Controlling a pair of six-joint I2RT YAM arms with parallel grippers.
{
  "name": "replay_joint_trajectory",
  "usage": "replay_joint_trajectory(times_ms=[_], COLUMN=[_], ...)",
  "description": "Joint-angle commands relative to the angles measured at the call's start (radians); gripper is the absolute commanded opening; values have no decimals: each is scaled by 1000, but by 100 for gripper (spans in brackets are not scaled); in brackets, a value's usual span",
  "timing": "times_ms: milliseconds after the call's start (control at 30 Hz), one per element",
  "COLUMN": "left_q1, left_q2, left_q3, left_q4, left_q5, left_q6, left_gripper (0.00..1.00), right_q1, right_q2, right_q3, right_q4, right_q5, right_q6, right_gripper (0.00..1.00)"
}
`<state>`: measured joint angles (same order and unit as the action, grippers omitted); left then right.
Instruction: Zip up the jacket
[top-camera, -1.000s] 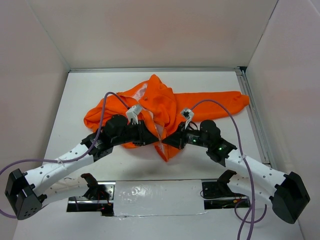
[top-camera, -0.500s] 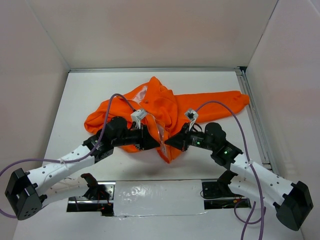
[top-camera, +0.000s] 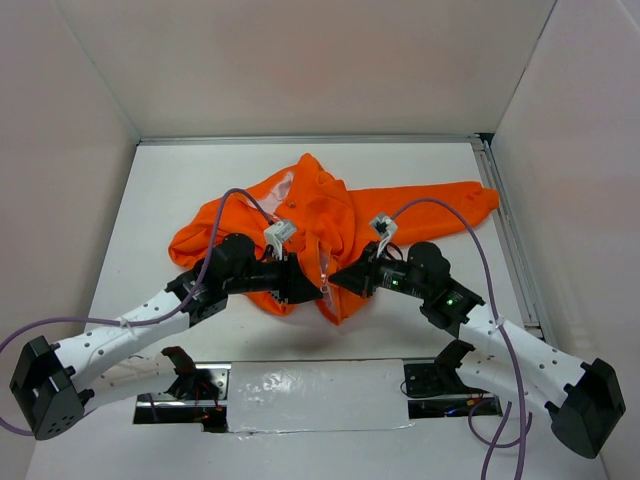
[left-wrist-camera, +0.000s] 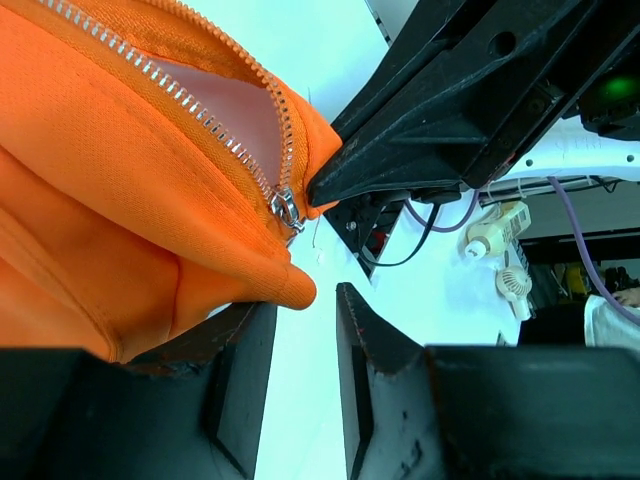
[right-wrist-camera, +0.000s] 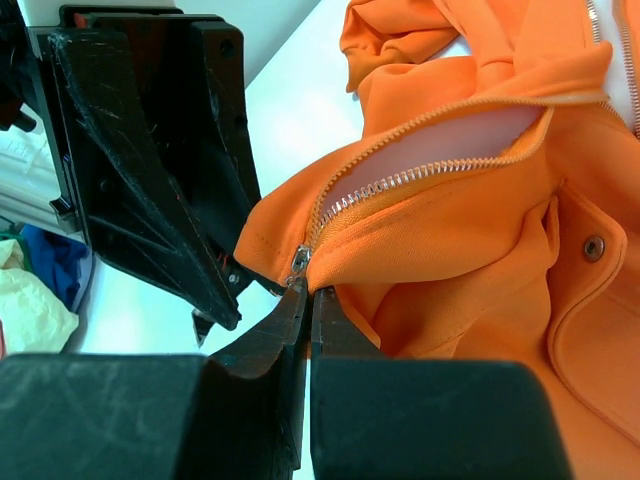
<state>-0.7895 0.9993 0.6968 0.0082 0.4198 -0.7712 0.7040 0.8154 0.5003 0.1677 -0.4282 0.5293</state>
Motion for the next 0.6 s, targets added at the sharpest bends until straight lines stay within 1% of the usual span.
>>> replay_joint_trajectory(times_ms=[0, 67, 133, 167, 233, 300, 333, 367, 433, 467, 567], left_q1=[-8, -7, -7, -8, -7, -7, -7, -7, -7, -7, -5], left_q2=[-2, -1, -2, -7, -19, -44, -50, -68, -85, -100, -117], left_q3=[21, 29, 35, 35, 29, 23, 21, 21, 21, 21, 18], left_q4=[56, 50, 38, 32, 12, -5, -37, -56, -106, -120, -163], left_q5=[13, -2, -15, -30, -44, -49, -52, -74, -102, -133, -179], left_q6=[-20, -23, -30, -36, -50, -69, -73, -83, -102, -106, -122], left_gripper=[42, 43, 51, 58, 67, 77, 79, 83, 85, 99, 99], right_q1=[18, 22, 22, 22, 22, 22, 22, 22, 22, 20, 25], right_q2=[-4, -7, -13, -16, -22, -32, -32, -33, -33, -33, -30], right_q3=[40, 38, 38, 37, 34, 32, 32, 32, 32, 32, 34], right_q4=[49, 47, 36, 30, 23, 16, 15, 12, 10, 10, 13], right_q5=[-7, -6, -3, -1, 5, 6, 8, 8, 8, 5, 3], right_q6=[-9, -9, -14, -15, -15, -15, -15, -15, -15, -14, -11], right_gripper=[0, 0, 0, 0, 0, 0, 0, 0, 0, 0, 0])
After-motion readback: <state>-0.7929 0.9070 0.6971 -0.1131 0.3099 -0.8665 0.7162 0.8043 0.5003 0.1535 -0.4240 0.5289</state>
